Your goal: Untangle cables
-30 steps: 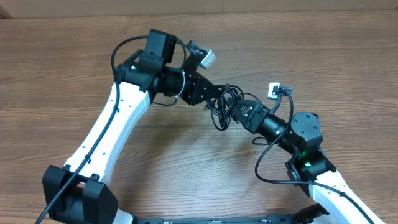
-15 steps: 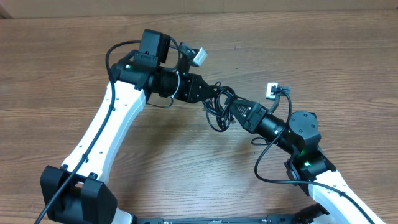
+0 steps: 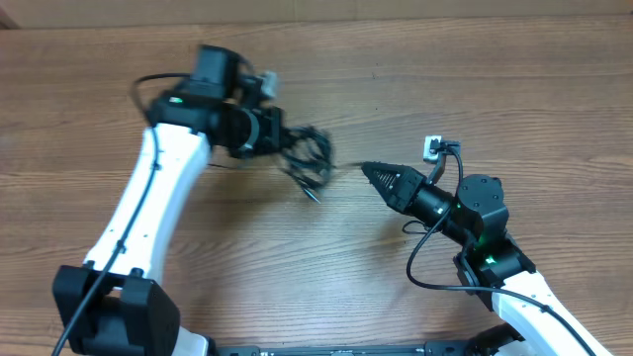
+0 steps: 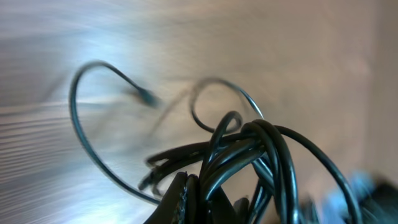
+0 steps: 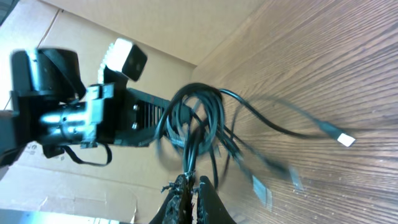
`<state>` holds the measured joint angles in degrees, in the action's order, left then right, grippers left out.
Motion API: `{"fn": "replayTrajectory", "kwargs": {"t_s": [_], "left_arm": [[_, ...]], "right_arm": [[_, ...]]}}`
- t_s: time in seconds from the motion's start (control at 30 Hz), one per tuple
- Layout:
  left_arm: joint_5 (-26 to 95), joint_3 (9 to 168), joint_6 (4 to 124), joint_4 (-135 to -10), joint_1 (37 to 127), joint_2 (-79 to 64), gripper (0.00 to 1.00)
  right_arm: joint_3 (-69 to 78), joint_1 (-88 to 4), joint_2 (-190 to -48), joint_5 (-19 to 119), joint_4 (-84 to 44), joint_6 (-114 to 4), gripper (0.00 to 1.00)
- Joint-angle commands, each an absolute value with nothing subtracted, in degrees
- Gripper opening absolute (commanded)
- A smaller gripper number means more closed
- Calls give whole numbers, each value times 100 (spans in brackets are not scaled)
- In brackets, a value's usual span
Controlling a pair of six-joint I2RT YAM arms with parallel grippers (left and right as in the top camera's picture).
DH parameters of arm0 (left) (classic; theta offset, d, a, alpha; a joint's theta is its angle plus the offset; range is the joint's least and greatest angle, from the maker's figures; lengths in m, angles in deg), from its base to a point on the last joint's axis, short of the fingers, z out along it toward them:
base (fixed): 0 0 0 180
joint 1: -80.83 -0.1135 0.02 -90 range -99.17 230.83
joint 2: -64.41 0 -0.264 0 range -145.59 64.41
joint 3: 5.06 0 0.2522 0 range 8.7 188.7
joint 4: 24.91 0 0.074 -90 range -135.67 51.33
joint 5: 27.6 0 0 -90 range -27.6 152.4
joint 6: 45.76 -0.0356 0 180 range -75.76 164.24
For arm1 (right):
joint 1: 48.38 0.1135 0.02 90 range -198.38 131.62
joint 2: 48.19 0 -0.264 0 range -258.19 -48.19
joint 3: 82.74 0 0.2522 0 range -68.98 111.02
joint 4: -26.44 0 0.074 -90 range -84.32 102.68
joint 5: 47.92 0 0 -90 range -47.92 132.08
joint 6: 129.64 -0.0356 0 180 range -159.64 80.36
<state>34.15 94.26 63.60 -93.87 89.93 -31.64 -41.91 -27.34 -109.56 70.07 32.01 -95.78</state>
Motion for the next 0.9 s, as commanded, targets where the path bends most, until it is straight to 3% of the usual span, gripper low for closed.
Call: {"fn": "replayTrajectory", "kwargs": {"t_s": [0.0,0.23,0.4,0.5,0.63,0.87], "left_arm": [[3931,9581,6825,-9372,8954,-3073,4],[3481,9581,6329,-9387,8960,-3073,4],[3384,9581,6338,-9370,8960,-3073,4],[3293,9581,6355,-9374,8965,-3073,4],[3059,9581,6353,-9374,9026,-3073,5],[3065,9581,6301,-9230,9251,-3073,5]], "right_arm": [[-4152,-2750,-10875,6902,3232,-9492,4],[-4152,-2750,-10875,6845,3254,-9490,8],[-4152,-2750,-10875,6847,3249,-9490,24],[-4152,-2750,-10875,6847,3249,-9490,46],[-4152,-2750,-10875,6852,3249,-9490,60],[-4152,-2750,-10875,6911,3223,-9490,64]]}}
